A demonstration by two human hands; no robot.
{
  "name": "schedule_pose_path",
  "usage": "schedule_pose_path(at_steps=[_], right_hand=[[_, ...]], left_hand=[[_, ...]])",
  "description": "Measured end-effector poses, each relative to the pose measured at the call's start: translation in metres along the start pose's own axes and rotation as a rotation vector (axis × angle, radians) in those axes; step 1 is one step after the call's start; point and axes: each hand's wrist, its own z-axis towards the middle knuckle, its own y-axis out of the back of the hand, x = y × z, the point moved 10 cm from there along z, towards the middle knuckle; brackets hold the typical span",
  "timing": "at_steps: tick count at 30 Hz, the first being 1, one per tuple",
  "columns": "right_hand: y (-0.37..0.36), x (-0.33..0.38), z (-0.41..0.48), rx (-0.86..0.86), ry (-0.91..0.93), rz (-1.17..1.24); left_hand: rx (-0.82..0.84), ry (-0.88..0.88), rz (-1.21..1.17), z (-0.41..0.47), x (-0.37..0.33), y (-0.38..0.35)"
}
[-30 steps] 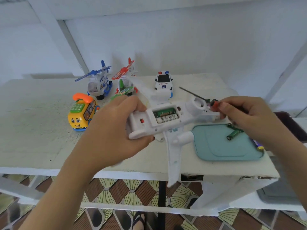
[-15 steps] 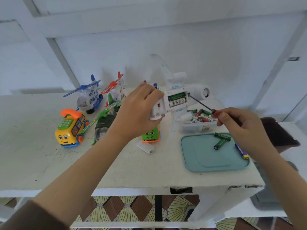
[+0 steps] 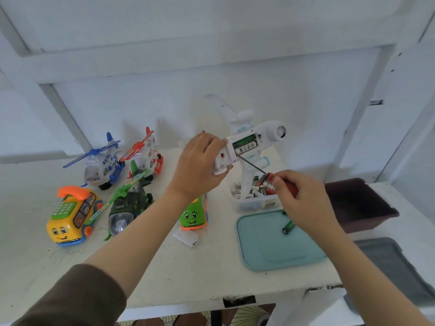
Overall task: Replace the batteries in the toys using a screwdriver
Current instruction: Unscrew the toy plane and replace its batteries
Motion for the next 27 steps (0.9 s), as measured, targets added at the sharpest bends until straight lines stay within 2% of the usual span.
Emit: schedule_pose_path(at_steps=[7, 12, 19, 23, 27], right_hand=[[-0.030, -0.002, 0.008, 0.106, -0.078, 0.054], [-0.043, 0.000, 0.012, 0.027, -0.132, 0.147], [-0.044, -0.024, 0.017, -0.050, -0.330, 0.274], [-0.038, -0.036, 0.011, -0.012, -0.379, 0.282], [-0.040, -0.048, 0.007, 0.080, -0.454, 0.325]], left_hand=[[-0.014, -0.007, 0.044, 0.009, 0.003, -0.019], [-0.019, -0.021, 0.138, 0.021, -0.002, -0.030], [0.020, -0.107, 0.204, 0.022, -0.014, -0.048], [0.037, -0.155, 0.228, 0.016, -0.014, -0.051], [0.033, -0.292, 0.301, 0.005, -0.018, -0.056]])
